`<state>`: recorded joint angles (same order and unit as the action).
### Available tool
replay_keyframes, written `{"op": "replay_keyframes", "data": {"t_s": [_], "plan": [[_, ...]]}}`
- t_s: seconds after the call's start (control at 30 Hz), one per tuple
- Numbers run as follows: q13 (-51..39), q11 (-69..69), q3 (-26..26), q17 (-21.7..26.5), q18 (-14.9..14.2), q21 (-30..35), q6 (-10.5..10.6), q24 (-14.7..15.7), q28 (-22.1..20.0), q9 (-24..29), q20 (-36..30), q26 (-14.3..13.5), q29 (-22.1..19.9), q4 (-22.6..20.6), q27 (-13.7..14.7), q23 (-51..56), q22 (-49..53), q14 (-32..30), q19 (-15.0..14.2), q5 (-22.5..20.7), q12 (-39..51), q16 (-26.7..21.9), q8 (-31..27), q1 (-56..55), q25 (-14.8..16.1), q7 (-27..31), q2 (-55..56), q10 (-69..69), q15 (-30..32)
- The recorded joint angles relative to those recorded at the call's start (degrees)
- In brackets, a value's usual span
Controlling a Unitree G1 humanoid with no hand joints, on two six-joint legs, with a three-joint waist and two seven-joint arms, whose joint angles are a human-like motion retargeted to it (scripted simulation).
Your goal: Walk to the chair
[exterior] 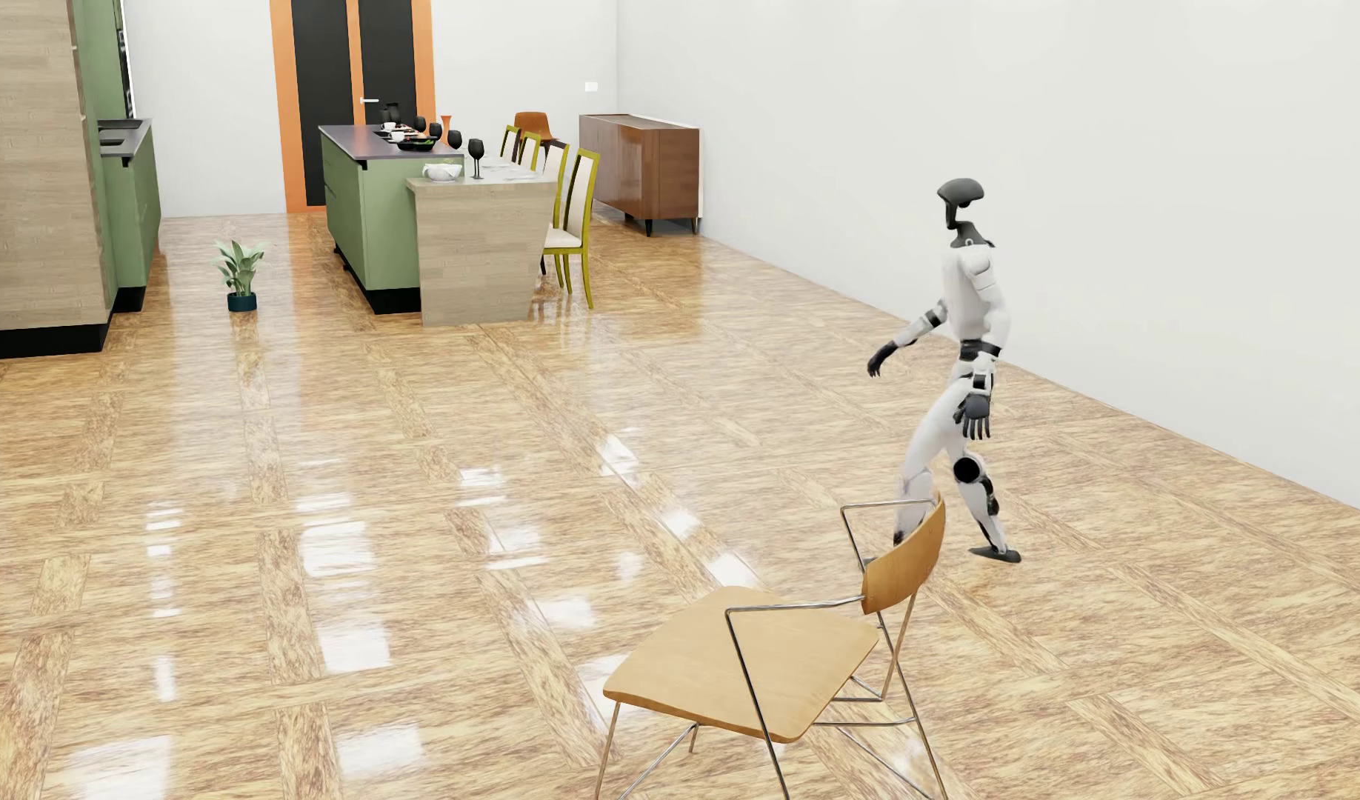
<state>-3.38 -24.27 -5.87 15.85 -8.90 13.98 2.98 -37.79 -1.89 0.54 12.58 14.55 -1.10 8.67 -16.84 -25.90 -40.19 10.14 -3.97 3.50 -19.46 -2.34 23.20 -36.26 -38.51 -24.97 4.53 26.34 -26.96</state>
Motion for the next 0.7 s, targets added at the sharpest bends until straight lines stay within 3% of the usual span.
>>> {"op": "replay_keyframes", "data": {"t_s": [0.03, 0.07, 0.1, 0.13, 0.2, 0.23, 0.3, 0.37, 0.47, 0.57, 0.63, 0.67, 0.7], "plan": [[-1.31, -0.20, -0.26, -0.34, 4.81, 1.02, -0.20, -0.23, 0.45, -0.17, -0.15, 0.06, -0.05, -0.73, -0.29, -1.36, -0.45, -0.97, -0.93, 0.08, -0.65, 0.40, 0.33, 0.99, 0.11, -0.70, -1.54, -1.63, -0.43], [-2.34, -1.54, -0.50, -0.94, 12.40, 2.02, -0.45, -0.61, 1.15, -0.27, -0.48, 0.07, -0.52, -1.38, -0.69, -3.43, -0.98, 0.08, -2.16, 0.37, -1.29, 0.67, 0.27, 1.69, 0.05, -0.11, -2.92, -0.27, -0.25], [-2.88, -4.19, -0.71, -1.74, 17.51, 2.75, -0.69, -1.06, 1.83, -0.32, -0.83, 0.13, -1.31, -2.00, -1.25, -6.16, -1.63, 1.32, -3.74, 1.16, -1.71, 0.96, -0.18, 2.49, 0.09, 0.72, -3.61, 1.44, 1.31], [-2.77, -8.51, -0.87, -2.64, 18.99, 3.15, -0.92, -1.60, 2.38, -0.30, -1.20, 0.32, -2.07, -2.65, -2.01, -9.38, -2.38, 2.82, -4.58, 2.19, -1.81, 1.24, -1.38, 3.64, 0.39, 1.57, -3.33, 2.93, 4.82], [-1.45, -21.76, -0.92, -3.52, 17.94, 4.52, -1.35, -2.96, 3.69, -0.12, -2.34, 0.17, -0.93, -3.97, -3.39, -16.27, -3.46, 6.38, -8.45, 4.86, -1.21, 1.59, -5.22, 7.15, 1.01, 2.71, 0.76, 3.88, 17.68], [-0.81, -30.20, -0.63, -3.37, 17.21, 6.03, -1.64, -3.60, 4.62, 0.00, -3.10, -0.58, 1.54, -4.62, -3.64, -19.45, -3.34, 7.60, -7.33, 6.03, -0.66, 1.42, -7.62, 9.26, 0.84, 3.29, 4.48, 3.34, 23.56], [1.27, -44.57, 0.54, -2.78, 15.39, 7.42, -2.41, -4.68, 5.15, 0.31, -4.64, -2.56, 6.00, -6.14, -4.00, -23.72, -2.14, 9.45, -5.68, 8.89, 1.19, 0.22, -9.92, 13.31, 0.85, 4.89, 12.53, 1.74, 24.81], [5.64, -50.55, 2.00, -2.93, 13.61, 4.64, -3.05, -5.14, 2.59, 0.55, -5.23, -3.20, 5.04, -7.62, -4.81, -24.29, -0.58, 10.64, -4.07, 10.07, 4.41, -0.90, -11.19, 17.46, 2.66, 7.55, 20.91, -0.84, 22.52], [12.06, -40.91, 3.94, -2.75, 10.87, 1.04, -3.56, -3.44, -1.14, 0.45, -3.82, -5.61, 2.30, -8.48, -4.64, -23.24, 3.26, 13.29, -3.09, 10.11, 7.06, -1.65, -12.93, 22.71, 4.84, 11.40, 30.81, -3.20, 20.23], [16.80, -10.56, 5.54, -2.14, 8.02, -1.16, -3.91, -1.23, -1.83, 0.01, -4.78, -7.89, 2.89, -7.91, -5.32, -21.05, 7.04, 17.21, -3.09, 7.37, 8.18, -2.65, -16.46, 27.39, 4.42, 15.13, 31.91, -3.78, 20.32], [19.09, 4.74, 6.11, -2.87, 5.82, -2.22, -3.74, -1.08, -1.28, -0.23, -6.00, -7.92, 3.38, -6.01, -5.68, -19.17, 8.61, 19.09, -1.74, 4.33, 7.87, -4.15, -20.87, 30.86, 2.82, 17.70, 29.42, -3.49, 22.79], [19.61, 3.30, 6.11, -3.56, 4.90, -2.34, -3.43, -1.00, -1.11, -0.05, -6.14, -7.60, 3.34, -4.32, -5.77, -18.37, 9.25, 19.87, -1.02, 2.97, 7.37, -4.89, -21.33, 31.56, 1.73, 18.92, 28.58, -0.31, 26.23], [19.27, -1.18, 5.87, -4.34, 4.66, -2.15, -2.93, -0.50, -1.64, 0.39, -5.41, -7.07, 2.88, -2.40, -5.96, -18.07, 9.74, 18.95, 0.32, 2.12, 6.52, -5.09, -19.95, 30.51, 0.60, 20.14, 28.31, 5.99, 24.66]]}}
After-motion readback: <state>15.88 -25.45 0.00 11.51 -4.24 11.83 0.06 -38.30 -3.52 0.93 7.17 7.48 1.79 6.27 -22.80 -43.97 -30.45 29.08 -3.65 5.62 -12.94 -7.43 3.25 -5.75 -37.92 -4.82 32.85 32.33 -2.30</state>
